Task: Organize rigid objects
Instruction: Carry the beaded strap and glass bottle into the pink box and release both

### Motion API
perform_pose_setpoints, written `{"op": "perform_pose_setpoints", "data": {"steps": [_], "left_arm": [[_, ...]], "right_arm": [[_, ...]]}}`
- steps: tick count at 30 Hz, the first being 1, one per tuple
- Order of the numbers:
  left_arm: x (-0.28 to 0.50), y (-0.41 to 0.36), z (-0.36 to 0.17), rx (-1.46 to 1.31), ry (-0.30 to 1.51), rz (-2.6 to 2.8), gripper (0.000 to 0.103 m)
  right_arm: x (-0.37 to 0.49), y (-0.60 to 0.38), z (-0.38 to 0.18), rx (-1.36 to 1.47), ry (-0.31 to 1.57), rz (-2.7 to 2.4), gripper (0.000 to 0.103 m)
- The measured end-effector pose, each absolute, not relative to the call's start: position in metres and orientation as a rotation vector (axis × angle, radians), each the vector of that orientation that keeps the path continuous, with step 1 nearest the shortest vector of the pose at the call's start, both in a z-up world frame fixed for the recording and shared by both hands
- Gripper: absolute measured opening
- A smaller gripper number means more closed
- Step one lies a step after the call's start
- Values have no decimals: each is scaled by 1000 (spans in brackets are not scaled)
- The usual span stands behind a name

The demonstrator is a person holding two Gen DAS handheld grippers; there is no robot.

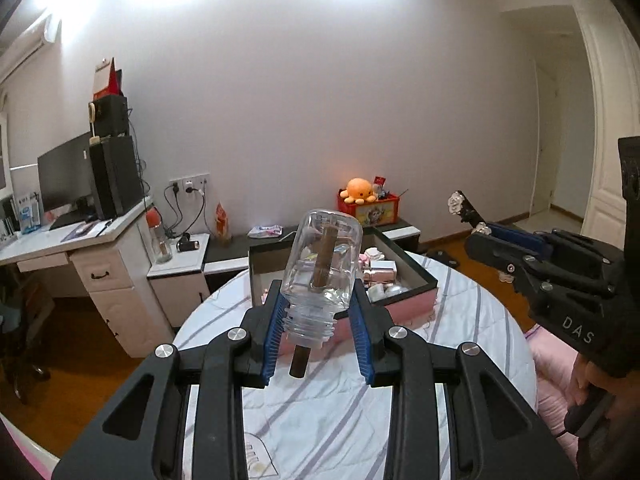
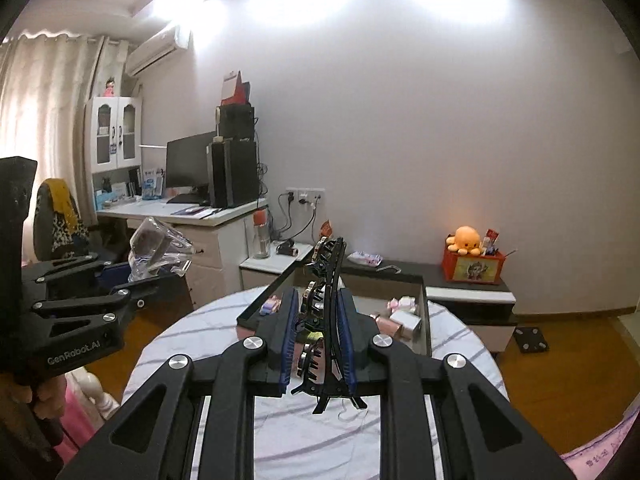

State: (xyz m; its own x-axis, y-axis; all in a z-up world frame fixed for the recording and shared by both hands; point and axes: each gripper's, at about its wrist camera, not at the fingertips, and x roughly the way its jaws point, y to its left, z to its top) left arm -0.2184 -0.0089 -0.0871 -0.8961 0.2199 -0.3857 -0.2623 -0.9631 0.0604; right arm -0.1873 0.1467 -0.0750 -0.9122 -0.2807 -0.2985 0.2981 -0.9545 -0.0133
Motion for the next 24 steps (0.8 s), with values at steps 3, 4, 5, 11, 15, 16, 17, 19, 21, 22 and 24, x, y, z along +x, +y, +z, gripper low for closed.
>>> {"op": "perform_pose_setpoints", "data": {"steps": [3, 4, 5, 11, 15, 16, 17, 19, 21, 22, 24], "left_arm": [[-230, -10, -85, -566, 163, 2832, 31], [-231, -10, -85, -565, 170, 2835, 31], [-237, -8, -86, -572, 176, 2835, 31], [-280, -6, -93, -633, 188, 2825, 31], [-321, -2, -104, -701, 184, 2790, 32], [-329, 0, -107, -722, 177, 2780, 32], [-339, 0, -110, -739, 176, 2775, 32], [-357, 3, -117, -770, 171, 2764, 32], [-378, 5, -126, -822, 154, 2750, 32], [-389, 8, -133, -849, 149, 2741, 32], [-403, 13, -142, -879, 141, 2720, 32]], "right_arm": [[-195, 144, -73, 433, 100, -2804, 20], [-198, 145, -75, 441, 105, -2799, 20], [-203, 145, -75, 447, 107, -2795, 20], [-236, 148, -83, 496, 124, -2793, 20], [-267, 147, -92, 544, 134, -2785, 20], [-275, 148, -96, 557, 135, -2786, 20], [-286, 148, -100, 580, 139, -2782, 20], [-308, 146, -109, 623, 139, -2771, 20], [-327, 145, -119, 678, 144, -2752, 20], [-337, 145, -124, 702, 141, -2744, 20], [-360, 142, -136, 763, 136, -2721, 20]]}}
